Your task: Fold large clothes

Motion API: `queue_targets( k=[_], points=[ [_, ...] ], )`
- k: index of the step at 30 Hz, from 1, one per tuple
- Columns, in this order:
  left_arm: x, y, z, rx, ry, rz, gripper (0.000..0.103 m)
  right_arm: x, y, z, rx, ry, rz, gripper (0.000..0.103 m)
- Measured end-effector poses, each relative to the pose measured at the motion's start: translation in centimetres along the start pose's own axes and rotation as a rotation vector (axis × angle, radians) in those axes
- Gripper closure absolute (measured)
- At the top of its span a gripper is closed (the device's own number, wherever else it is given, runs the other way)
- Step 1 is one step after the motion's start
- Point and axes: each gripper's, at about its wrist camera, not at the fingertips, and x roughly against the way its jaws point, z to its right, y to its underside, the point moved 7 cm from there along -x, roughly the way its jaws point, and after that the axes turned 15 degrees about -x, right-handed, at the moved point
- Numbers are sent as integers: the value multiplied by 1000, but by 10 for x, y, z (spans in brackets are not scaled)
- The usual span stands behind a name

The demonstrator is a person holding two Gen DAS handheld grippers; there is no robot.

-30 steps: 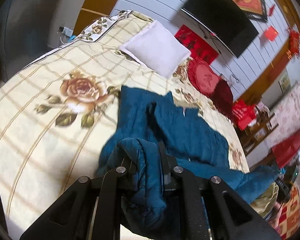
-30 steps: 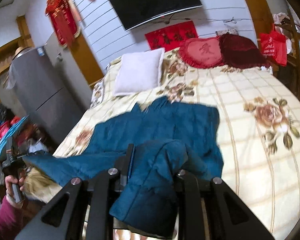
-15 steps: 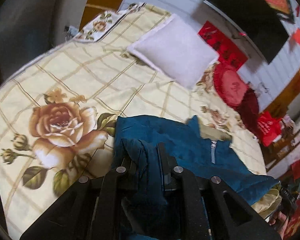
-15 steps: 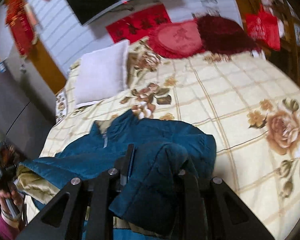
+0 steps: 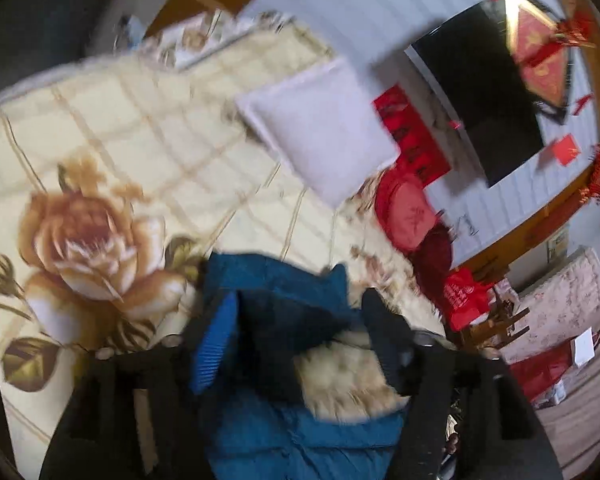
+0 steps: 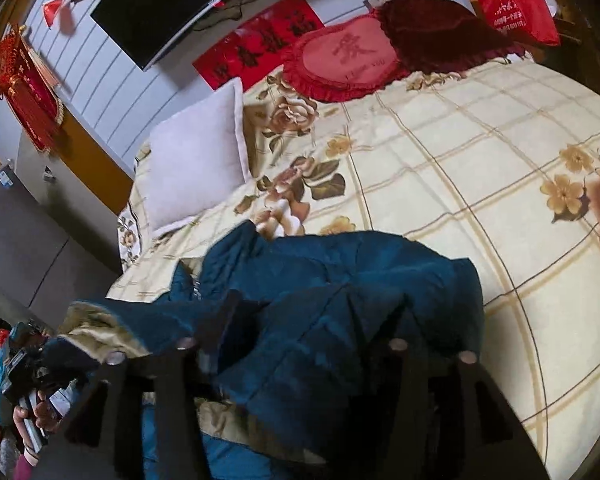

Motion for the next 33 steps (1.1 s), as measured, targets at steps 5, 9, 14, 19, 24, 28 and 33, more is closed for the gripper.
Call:
queue_targets(
  k=[5, 9, 14, 19, 24, 28, 33],
  points=[
    [12, 26, 25, -92, -5, -45, 5, 25, -1, -24, 65, 13, 41, 16],
    [-11, 65, 48, -240, -61, -142, 6, 60, -4, -36, 22, -52, 103, 16],
    [-50, 96, 66, -329, -105, -229, 6, 47, 41, -73, 256, -32, 7, 16],
    [-83, 79, 58, -337, -305, -222, 6, -20, 55, -84, 461, 197, -76, 16],
    [-113, 83, 37, -412, -448, -269, 2, -86, 43, -57, 492, 394, -103, 14],
    [-119, 85, 35, -442, -463, -245, 1, -104, 38, -47, 446, 397, -72, 9],
    [-112, 87, 31, -416, -446, -228, 1, -97, 41, -49, 448, 424, -74, 9]
  ],
)
